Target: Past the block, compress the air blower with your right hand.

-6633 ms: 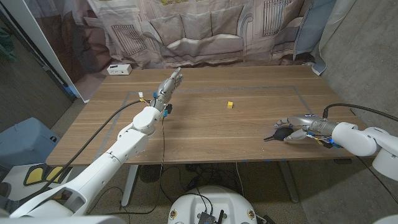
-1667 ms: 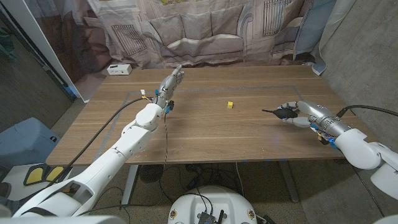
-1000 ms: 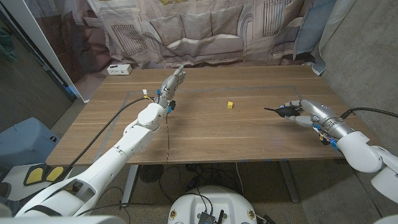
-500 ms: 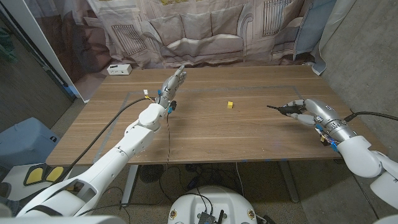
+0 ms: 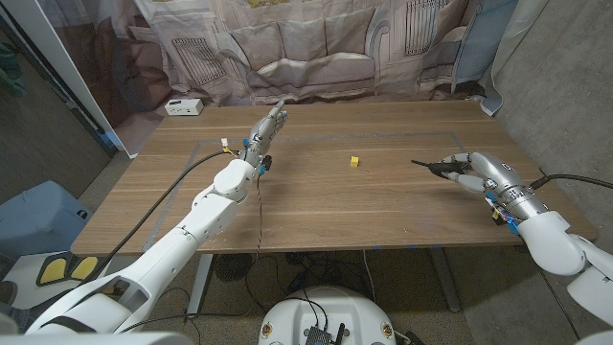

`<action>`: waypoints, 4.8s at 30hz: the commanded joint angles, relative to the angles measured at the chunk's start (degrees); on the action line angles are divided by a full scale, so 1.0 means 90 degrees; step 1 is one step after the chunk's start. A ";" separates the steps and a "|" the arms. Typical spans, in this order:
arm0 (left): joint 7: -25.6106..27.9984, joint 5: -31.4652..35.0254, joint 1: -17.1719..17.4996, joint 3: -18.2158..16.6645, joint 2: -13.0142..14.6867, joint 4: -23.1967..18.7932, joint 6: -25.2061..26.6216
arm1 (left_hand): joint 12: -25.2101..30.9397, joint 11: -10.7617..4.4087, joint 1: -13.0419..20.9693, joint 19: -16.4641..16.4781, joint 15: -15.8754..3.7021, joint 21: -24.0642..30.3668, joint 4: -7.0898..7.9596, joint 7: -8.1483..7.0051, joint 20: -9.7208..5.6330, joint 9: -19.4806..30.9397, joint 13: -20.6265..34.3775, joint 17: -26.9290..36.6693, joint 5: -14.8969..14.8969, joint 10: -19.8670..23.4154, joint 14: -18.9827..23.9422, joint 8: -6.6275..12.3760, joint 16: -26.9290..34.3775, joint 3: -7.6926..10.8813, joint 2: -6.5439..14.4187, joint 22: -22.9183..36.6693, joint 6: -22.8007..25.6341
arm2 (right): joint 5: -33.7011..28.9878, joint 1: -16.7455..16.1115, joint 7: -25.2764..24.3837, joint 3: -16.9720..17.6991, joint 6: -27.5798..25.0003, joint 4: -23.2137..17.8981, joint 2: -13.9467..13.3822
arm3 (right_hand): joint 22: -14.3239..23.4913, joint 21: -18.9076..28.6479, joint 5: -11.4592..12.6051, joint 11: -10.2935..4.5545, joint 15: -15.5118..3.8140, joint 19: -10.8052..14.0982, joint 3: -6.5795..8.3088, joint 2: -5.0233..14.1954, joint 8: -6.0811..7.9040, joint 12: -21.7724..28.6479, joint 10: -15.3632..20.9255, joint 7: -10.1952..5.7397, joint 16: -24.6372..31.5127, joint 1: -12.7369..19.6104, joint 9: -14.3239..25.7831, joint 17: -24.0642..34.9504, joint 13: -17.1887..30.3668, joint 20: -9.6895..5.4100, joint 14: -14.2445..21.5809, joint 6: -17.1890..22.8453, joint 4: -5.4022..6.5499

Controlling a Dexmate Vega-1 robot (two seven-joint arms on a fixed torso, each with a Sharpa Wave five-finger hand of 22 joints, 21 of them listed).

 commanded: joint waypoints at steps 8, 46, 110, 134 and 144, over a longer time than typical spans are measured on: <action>-0.0030 -0.0040 -0.0012 -0.0030 0.0016 0.0055 0.0002 | -0.0003 0.0014 0.0006 0.0012 -0.0017 -0.0022 -0.0044 -0.0017 0.0055 0.0023 0.0020 0.0038 -0.0005 0.0048 0.0048 -0.0018 -0.0018 0.0030 0.0077 0.0034 0.0084 | 0.0008 0.0096 0.0037 -0.0083 -0.0136 -0.0036 -0.0105 | 0.0035 0.0025 -0.0011 -0.0021 -0.0328 -0.0001 0.0077 -0.0132 -0.0089 -0.0141 -0.0005 -0.0019 -0.0027 0.0283 0.0031 0.0108 0.0013 0.0015 -0.0032 -0.0012 -0.0160; -0.0151 -0.0051 -0.0288 0.0049 -0.0157 0.0496 -0.0083 | -0.0005 0.0026 0.0004 0.0007 -0.0015 -0.0023 -0.0060 -0.0017 0.0059 0.0024 0.0021 0.0037 -0.0007 0.0059 0.0047 -0.0021 -0.0021 0.0037 0.0087 0.0034 0.0096 | 0.0011 0.0217 0.0259 -0.0190 -0.0595 -0.0142 -0.0359 | 0.0022 -0.0268 -0.0040 -0.0086 -0.0218 -0.0623 -0.0519 -0.0663 -0.0574 -0.0470 -0.0843 -0.0100 -0.0290 0.0102 0.0051 0.0412 0.0049 0.0097 -0.1030 -0.0755 -0.0240; -0.0167 -0.0059 -0.0392 0.0110 -0.0259 0.0629 -0.0067 | -0.0013 0.0041 0.0001 0.0026 -0.0001 -0.0016 -0.0087 -0.0003 0.0006 0.0024 0.0023 0.0037 -0.0008 0.0061 0.0057 -0.0029 -0.0019 0.0053 0.0105 0.0034 0.0096 | 0.0121 0.0270 0.0136 -0.0193 -0.0492 -0.0012 -0.0413 | 0.0021 -0.0307 -0.0002 -0.0081 -0.0273 -0.0597 -0.0643 -0.0637 -0.0480 -0.0279 -0.0607 -0.0163 -0.0265 0.0162 0.0067 0.0429 0.0047 0.0118 -0.0863 -0.0579 -0.0241; -0.0056 0.0013 -0.0383 0.0153 -0.0245 0.0464 0.0093 | -0.0004 0.0027 0.0002 0.0025 0.0008 -0.0018 -0.0095 0.0005 0.0000 0.0025 0.0023 0.0037 -0.0008 0.0090 0.0061 -0.0022 -0.0020 0.0062 0.0117 0.0034 0.0120 | 0.0370 0.0380 0.0013 -0.0245 -0.0275 0.0203 -0.0387 | 0.0049 -0.0123 0.0021 -0.0047 -0.0402 -0.0144 -0.0565 -0.0359 -0.0298 -0.0128 0.0072 -0.0131 -0.0049 0.0179 0.0051 0.0417 0.0028 0.0067 -0.0058 0.0072 -0.0152; -0.0008 0.0017 -0.0335 0.0130 -0.0205 0.0381 0.0127 | -0.0009 0.0020 0.0004 0.0026 0.0003 -0.0018 -0.0099 0.0006 0.0000 0.0025 0.0023 0.0037 -0.0009 0.0082 0.0069 -0.0022 -0.0018 0.0067 0.0121 0.0033 0.0125 | 0.0509 0.0464 0.0057 -0.0290 -0.0156 0.0297 -0.0431 | 0.0065 -0.0017 0.0012 0.0005 -0.0377 0.0070 -0.0450 -0.0094 -0.0224 -0.0108 0.0389 -0.0007 -0.0051 0.0090 0.0047 0.0351 0.0019 0.0074 0.0302 0.0397 -0.0029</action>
